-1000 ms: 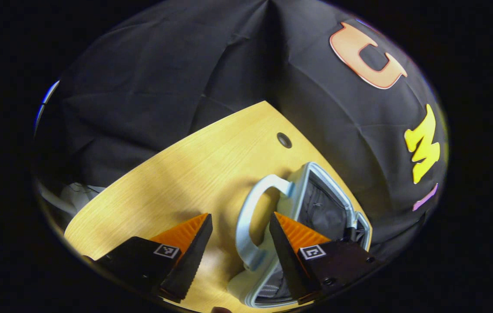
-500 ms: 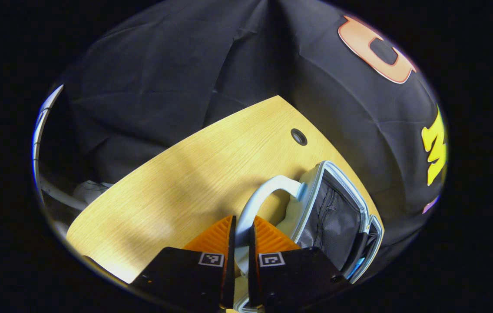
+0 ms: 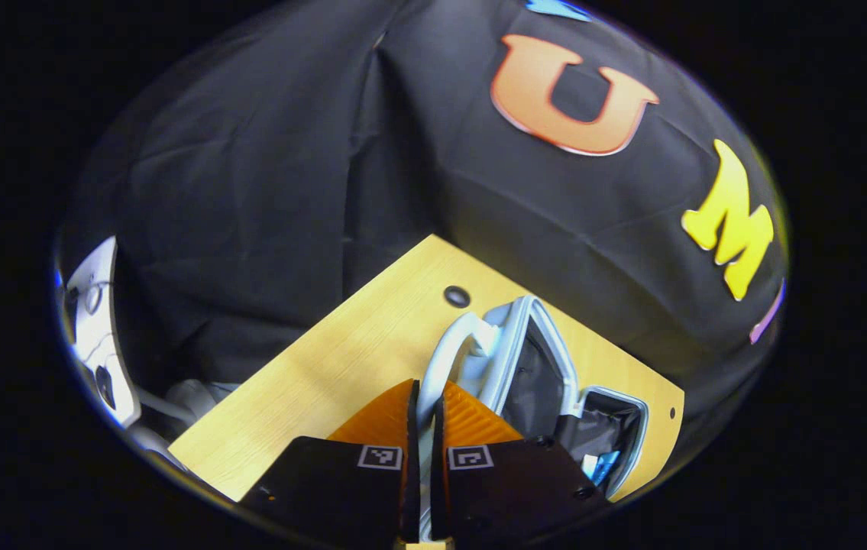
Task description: First open the suitcase, pack the skin care products into it, and then close the suitcase.
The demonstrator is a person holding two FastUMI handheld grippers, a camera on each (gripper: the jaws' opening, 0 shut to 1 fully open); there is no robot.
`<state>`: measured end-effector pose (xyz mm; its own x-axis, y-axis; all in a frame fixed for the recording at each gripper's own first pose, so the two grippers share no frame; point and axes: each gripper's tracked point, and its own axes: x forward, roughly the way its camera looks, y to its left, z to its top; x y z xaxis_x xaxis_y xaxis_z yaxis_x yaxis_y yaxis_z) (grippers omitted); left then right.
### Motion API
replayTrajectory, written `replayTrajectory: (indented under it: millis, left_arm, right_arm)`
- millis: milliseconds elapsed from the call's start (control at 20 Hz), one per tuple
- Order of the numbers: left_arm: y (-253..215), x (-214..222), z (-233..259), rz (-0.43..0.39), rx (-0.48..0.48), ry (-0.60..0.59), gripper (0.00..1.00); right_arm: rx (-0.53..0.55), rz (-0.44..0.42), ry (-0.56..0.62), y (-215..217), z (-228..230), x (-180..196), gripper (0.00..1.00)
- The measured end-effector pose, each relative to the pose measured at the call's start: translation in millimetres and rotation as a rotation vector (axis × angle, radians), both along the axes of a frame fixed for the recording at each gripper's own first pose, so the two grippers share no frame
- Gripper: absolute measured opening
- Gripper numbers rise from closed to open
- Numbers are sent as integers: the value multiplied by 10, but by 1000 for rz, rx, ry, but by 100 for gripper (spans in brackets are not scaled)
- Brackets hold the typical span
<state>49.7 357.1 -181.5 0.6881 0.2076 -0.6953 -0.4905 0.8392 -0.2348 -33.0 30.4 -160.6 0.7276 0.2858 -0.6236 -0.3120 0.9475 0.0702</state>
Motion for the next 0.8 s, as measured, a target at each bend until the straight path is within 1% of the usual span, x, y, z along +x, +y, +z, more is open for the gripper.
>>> replayTrajectory:
  millis: [150, 250, 300, 350, 400, 500, 650, 750, 800]
  left_arm:
    - [-470, 92, 543, -50, 47, -81, 8]
    - [-965, 164, 810, -85, 68, -147, 8]
    - [-1177, 186, 894, -107, 80, -173, 8]
    - [-1381, 172, 973, -128, 97, -196, 8]
    - [-1579, 176, 1026, -152, 115, -219, 8]
    - [-1926, 156, 1078, -172, 147, -253, 8]
    - [-2602, 163, 1081, -219, 110, -300, 8]
    - [-3066, 135, 938, -294, 108, -289, 8]
    - [-3238, 135, 875, -325, 124, -285, 8]
  right_arm:
    - [33, 17, -25, -102, 63, -26, 72]
    - [51, 1, -51, -206, 115, -9, 73]
    - [61, -14, -56, -272, 130, 8, 70]
    - [71, -31, -60, -338, 140, 21, 73]
    - [78, -46, -61, -396, 149, 21, 73]
    - [79, -66, -61, -519, 154, -17, 72]
    - [56, -78, -60, -678, 151, -82, 72]
    - [35, -86, -55, -800, 134, -127, 72]
    - [29, -94, -53, -855, 139, -138, 72]
